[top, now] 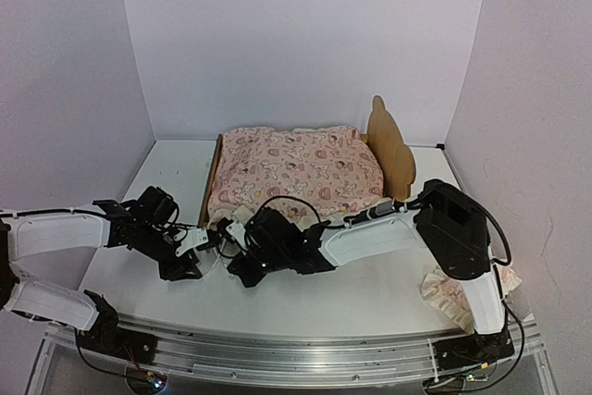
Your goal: Set up the pet bed
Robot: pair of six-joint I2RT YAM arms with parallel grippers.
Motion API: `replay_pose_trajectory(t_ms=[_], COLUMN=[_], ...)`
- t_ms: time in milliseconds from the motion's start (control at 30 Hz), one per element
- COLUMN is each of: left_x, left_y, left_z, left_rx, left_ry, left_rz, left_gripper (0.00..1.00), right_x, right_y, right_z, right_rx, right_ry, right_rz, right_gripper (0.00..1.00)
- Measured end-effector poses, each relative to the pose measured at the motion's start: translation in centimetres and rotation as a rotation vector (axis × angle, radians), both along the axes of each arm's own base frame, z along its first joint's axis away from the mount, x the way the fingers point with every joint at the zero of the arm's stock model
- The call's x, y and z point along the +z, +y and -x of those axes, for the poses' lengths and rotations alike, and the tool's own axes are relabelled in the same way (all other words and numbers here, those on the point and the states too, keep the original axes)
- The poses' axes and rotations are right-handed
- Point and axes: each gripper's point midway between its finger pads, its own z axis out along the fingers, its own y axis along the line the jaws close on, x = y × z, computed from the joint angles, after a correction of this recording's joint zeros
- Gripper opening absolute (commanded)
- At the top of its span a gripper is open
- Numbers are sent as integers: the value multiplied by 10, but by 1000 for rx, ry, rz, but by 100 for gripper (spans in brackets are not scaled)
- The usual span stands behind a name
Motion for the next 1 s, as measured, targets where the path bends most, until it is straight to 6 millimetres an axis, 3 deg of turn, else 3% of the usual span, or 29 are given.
replay_pose_trajectory(t_ms=[233, 533, 733, 1000], left_x=[45, 84, 79, 32], left_y=[-16, -20, -21, -13], left_z=[-37, -74, -74, -62], left_rx=[199, 507, 703, 873], left_ry=[-12, -1, 116, 249], left_rz=[80, 177, 251, 238], left_gripper=[34, 33, 28, 31], right_x=[50, 64, 71, 80], right_y=[7, 14, 16, 15], right_z=[-33, -31, -38, -51], right_rx=[-105, -117, -155, -186], right_ry=[25, 35, 64, 68], right_rz=[-132, -186, -240, -293], right_gripper=[0, 0, 0, 0])
